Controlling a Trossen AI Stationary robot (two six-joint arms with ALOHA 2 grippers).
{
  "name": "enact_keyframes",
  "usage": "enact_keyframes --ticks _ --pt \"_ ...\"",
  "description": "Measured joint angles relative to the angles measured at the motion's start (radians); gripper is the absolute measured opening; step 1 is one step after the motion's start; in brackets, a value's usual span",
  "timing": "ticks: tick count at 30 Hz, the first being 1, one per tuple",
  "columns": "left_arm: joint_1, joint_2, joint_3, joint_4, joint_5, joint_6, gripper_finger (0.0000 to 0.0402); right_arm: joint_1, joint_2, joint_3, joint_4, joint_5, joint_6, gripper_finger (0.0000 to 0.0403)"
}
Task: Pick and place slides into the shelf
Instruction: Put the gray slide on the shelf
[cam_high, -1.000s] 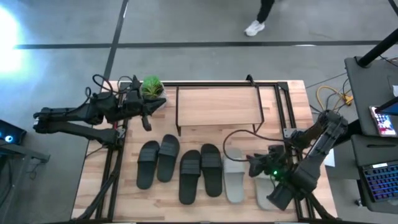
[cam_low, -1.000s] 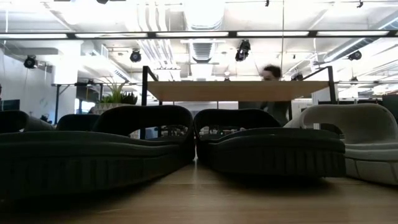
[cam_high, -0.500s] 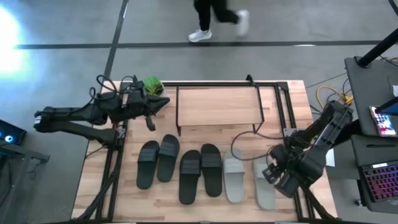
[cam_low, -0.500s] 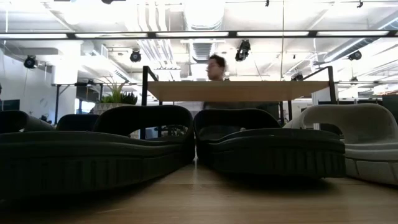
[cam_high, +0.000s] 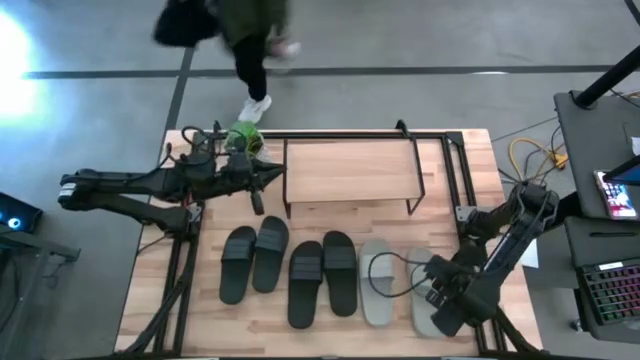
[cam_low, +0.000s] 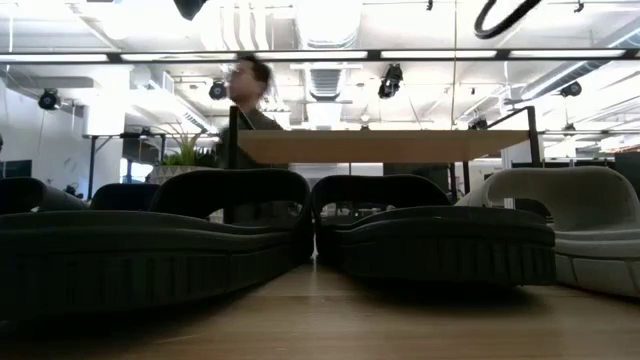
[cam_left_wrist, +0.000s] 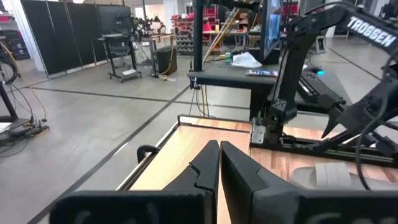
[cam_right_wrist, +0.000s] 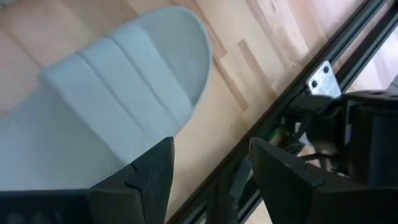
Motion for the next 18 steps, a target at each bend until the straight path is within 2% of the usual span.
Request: enact_keyframes --ticks 6,14,18 --pt "0.000 0.021 -0.001 0.000 0.000 0.000 0.0000 0.030 0.057 0.053 0.011 -0.002 0.030 0.0201" --pt "0.000 0.053 -0.013 -0.002 0.001 0.008 0.0000 0.027 0.174 0.100 0.173 0.000 -0.243 0.0201" --pt "0.000 0.068 -0.013 -0.004 0.004 0.008 0.0000 0.026 0.251 0.116 0.149 -0.001 -0.246 0.0201"
